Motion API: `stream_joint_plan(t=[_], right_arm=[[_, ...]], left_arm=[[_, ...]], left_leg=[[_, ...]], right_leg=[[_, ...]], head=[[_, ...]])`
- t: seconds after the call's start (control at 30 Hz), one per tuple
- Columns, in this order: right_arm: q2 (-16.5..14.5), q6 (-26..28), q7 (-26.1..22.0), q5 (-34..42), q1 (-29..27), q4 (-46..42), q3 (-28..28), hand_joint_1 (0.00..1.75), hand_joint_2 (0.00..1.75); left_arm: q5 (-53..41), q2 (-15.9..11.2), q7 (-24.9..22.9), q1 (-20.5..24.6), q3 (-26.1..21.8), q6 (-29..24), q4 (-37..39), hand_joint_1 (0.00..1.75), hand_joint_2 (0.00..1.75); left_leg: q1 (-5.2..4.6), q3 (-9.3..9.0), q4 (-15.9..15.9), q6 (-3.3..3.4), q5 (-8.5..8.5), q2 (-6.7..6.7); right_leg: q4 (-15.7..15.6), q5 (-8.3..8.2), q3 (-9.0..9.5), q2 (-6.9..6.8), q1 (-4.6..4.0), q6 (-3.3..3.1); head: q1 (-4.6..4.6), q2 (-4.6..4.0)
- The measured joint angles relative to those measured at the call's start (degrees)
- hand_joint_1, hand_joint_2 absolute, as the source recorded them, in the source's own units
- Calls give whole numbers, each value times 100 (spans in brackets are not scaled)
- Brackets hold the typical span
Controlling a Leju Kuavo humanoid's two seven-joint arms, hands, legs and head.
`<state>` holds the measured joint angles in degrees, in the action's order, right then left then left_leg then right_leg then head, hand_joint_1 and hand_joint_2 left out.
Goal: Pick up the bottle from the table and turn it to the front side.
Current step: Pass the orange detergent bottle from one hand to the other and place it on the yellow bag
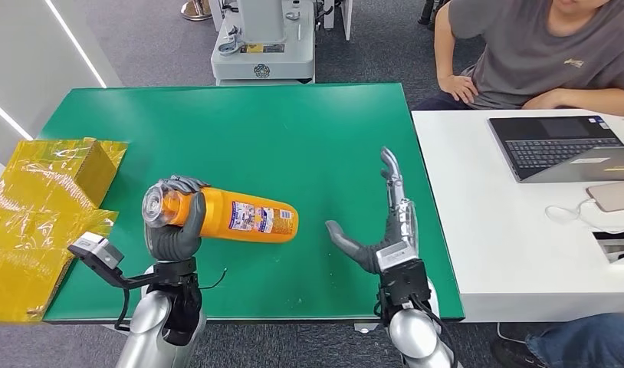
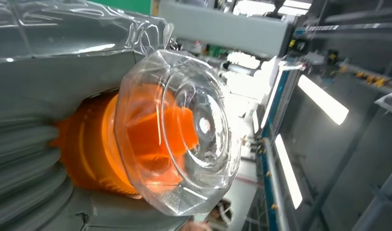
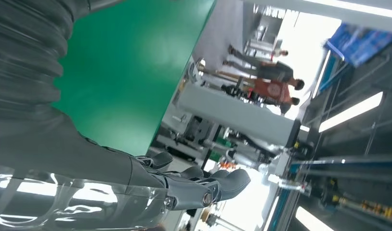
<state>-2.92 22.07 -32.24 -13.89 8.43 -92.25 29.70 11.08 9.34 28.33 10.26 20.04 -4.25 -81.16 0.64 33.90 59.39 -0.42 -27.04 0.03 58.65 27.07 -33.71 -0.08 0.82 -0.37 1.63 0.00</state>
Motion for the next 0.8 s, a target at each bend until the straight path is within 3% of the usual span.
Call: stream_joint_plan(t=[0.3,0.5,0.8], right_arm=[[-2,563,-59,-33,-571,-240,-231,0,175],[-37,521,26,-48,-946,-397,-349,0,175],[-95,398,10,-118,-1207,-457,-532,0,175]], left_arm=[[-831,-187,-29,-143,-305,-553,-604,175,175],[-2226,-488,-317,-161,-507,-1189,-771,175,175],[-4112,-1086,-808,-113,-768,-1368,-781,175,175]], left_leg=[[1,0,-2,-1,-1,0],[1,0,-4,-1,0,0],[1,-1,-4,-2,1,1]], right_leg=[[0,1,0,0,-1,-1],[1,1,0,0,-1,-1],[1,1,-2,1,-2,-2]], head=[[0,0],[1,0],[2,0]])
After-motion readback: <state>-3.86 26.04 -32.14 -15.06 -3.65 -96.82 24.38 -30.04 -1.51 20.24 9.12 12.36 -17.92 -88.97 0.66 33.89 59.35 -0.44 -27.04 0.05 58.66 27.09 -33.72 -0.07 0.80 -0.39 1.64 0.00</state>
